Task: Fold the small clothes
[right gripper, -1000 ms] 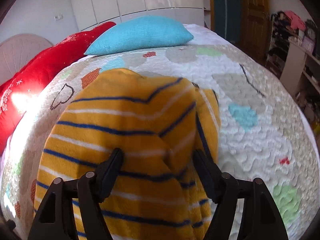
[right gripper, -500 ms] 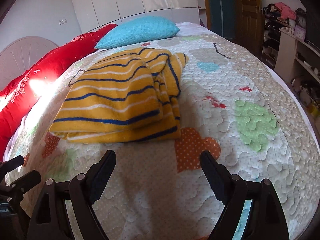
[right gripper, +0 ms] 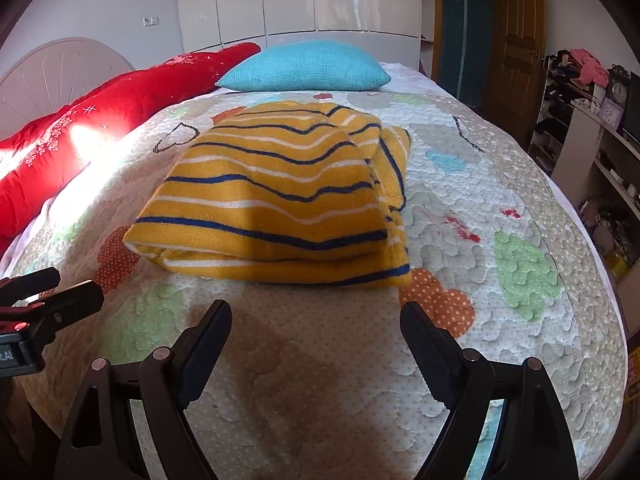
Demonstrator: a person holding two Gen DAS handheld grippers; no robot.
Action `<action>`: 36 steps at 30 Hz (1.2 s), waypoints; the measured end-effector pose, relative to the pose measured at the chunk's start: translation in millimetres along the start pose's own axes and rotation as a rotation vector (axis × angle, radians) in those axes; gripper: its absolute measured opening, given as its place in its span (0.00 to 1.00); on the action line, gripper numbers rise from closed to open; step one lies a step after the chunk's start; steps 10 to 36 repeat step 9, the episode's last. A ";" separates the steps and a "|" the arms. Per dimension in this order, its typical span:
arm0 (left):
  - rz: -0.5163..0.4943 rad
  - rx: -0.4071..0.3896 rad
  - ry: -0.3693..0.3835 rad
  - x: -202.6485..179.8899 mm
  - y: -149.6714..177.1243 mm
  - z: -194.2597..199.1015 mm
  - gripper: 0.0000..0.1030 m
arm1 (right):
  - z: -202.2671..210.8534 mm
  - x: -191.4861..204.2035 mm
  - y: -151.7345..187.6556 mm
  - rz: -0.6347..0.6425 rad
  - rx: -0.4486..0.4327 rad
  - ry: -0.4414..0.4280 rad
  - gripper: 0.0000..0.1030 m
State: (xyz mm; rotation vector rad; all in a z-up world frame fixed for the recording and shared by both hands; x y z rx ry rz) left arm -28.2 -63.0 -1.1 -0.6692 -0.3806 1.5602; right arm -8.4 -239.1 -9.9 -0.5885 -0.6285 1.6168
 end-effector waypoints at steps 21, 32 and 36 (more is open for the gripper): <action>0.012 -0.029 -0.071 30.6 -13.1 3.2 1.00 | -9.2 22.8 -11.0 0.013 0.016 -0.031 0.87; 0.012 -0.029 -0.071 30.6 -13.1 3.2 1.00 | -9.2 22.8 -11.0 0.013 0.016 -0.031 0.87; 0.012 -0.029 -0.071 30.6 -13.1 3.2 1.00 | -9.2 22.8 -11.0 0.013 0.016 -0.031 0.87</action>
Point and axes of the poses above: each gripper's, at about its wrist camera, not at the fingertips, and z roughly against the way its jaws point, x to its left, y to its underside, the point moved 7 cm from there along -z, roughly the way its jaws point, and after that the axes turned 5 degrees about y, right-handed, at the moved point
